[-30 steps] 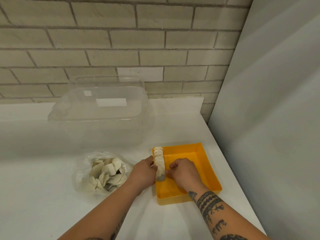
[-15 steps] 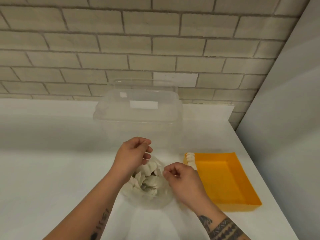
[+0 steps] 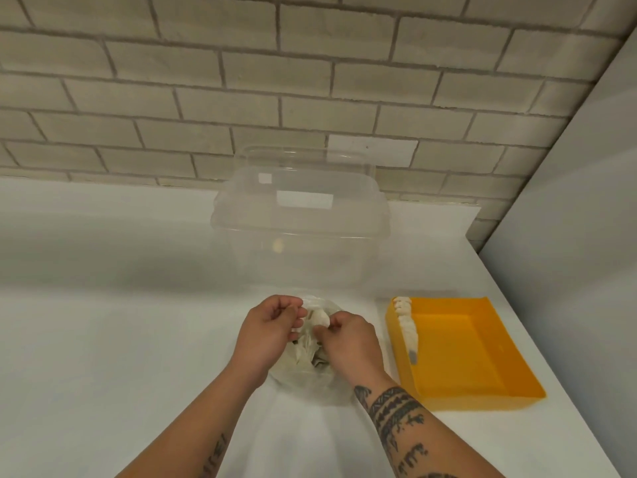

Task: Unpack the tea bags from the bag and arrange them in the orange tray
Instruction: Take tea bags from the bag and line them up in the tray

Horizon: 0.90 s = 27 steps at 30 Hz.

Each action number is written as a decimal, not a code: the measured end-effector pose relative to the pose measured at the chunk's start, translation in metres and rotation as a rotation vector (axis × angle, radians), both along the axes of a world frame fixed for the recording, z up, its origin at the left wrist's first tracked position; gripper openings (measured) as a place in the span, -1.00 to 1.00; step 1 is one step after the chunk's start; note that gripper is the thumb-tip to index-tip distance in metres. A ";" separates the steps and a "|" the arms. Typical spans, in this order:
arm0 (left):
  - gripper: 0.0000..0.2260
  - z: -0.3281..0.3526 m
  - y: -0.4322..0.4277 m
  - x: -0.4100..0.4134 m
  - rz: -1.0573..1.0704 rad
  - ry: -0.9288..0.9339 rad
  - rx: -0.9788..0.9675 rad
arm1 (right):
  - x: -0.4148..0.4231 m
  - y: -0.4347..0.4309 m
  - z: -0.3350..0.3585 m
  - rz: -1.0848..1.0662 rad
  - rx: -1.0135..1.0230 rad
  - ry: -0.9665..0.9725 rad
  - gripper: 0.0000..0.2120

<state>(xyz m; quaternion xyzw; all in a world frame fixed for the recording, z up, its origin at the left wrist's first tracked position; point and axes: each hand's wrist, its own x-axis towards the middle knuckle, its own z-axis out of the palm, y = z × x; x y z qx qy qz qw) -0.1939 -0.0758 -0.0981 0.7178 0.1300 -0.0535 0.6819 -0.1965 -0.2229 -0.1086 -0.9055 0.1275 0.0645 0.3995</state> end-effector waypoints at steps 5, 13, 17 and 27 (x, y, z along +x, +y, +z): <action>-0.77 0.004 0.010 0.001 0.014 -0.028 -0.070 | -0.012 -0.003 0.010 0.023 0.044 -0.051 -0.74; -0.17 0.025 0.004 -0.006 -0.593 -0.228 0.307 | 0.003 -0.005 0.073 -0.034 0.357 -0.063 -0.66; -0.36 0.027 -0.004 0.000 -0.465 -0.238 0.165 | 0.007 0.002 0.087 0.043 0.466 -0.022 -0.72; -0.85 0.019 0.016 0.013 -0.012 -0.036 -0.192 | 0.007 -0.016 0.033 0.300 -0.012 0.077 -0.85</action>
